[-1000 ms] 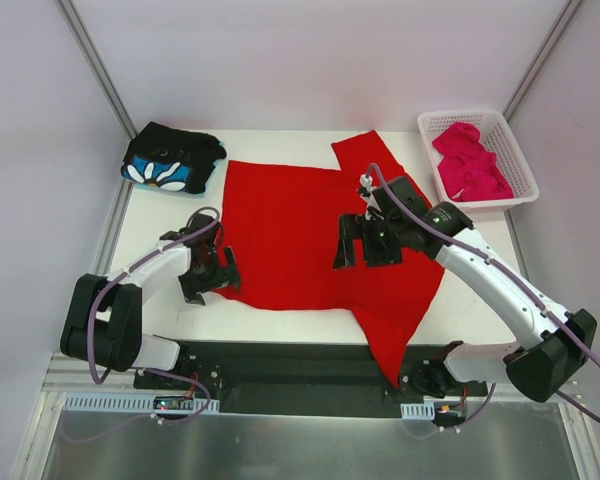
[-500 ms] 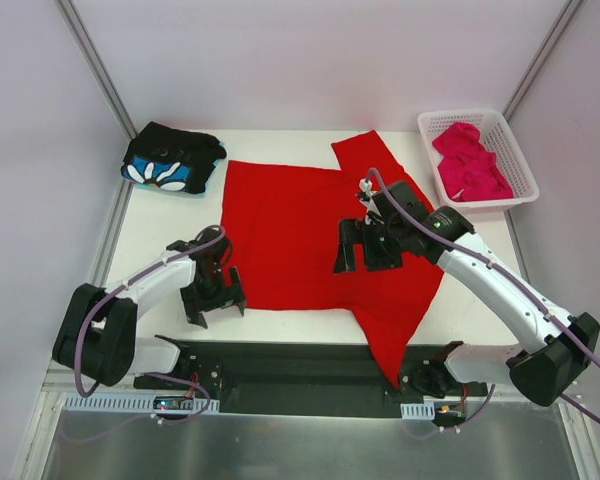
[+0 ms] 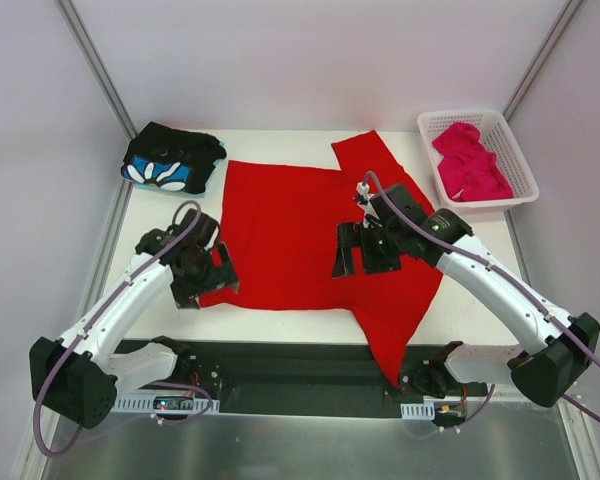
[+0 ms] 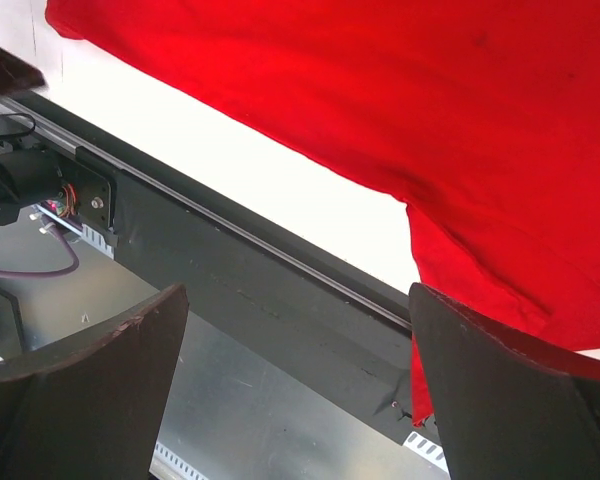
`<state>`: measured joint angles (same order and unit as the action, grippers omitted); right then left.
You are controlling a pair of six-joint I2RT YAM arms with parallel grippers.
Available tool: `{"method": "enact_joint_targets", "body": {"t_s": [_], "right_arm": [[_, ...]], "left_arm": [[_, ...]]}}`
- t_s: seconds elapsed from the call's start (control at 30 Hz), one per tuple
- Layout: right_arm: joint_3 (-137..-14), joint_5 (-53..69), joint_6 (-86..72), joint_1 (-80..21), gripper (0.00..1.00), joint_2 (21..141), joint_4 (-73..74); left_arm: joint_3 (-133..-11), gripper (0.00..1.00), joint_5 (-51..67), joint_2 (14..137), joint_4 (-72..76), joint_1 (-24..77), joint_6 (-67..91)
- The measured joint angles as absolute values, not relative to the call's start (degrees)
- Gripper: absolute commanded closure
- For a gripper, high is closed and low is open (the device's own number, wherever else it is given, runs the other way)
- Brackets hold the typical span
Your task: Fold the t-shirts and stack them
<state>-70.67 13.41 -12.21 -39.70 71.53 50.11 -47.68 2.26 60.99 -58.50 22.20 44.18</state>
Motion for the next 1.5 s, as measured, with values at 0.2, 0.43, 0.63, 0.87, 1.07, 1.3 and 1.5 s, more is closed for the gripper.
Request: {"method": "enact_joint_targets", "body": {"t_s": [0.2, 0.43, 0.63, 0.87, 1.07, 1.3, 1.5], "right_arm": [[-69.5, 13.0, -12.2, -39.7, 0.04, 71.5, 49.6], [-60.9, 10.6, -13.0, -39.2, 0.04, 69.9, 46.7], [-55.0, 8.9, -14.3, -35.9, 0.04, 68.3, 43.8], [-46.4, 11.6, -15.5, -32.4, 0.04, 67.9, 35.6], [-41.3, 14.7, -16.0, -31.2, 0.04, 70.3, 30.9], [-40.4, 16.2, -16.0, -31.1, 0.04, 71.5, 28.0], [-37.5, 17.2, -16.1, -31.1, 0.04, 71.4, 27.3]], "left_arm": [[-56.3, 0.01, -0.3, 67.8, -54.2, 22.2, 43.6], [-56.5, 0.01, 0.1, 83.7, -44.8, 22.2, 40.7], [-56.5, 0.01, 1.8, 88.4, -39.3, 22.6, 39.3], [-52.1, 0.01, 2.8, 86.8, -36.3, 23.3, 39.0], [-48.7, 0.01, 2.8, 83.4, -36.5, 23.3, 39.0], [-47.2, 0.01, 2.8, 82.9, -36.2, 23.3, 39.0], [-45.8, 0.01, 2.9, 81.4, -36.2, 23.3, 39.1]]}}
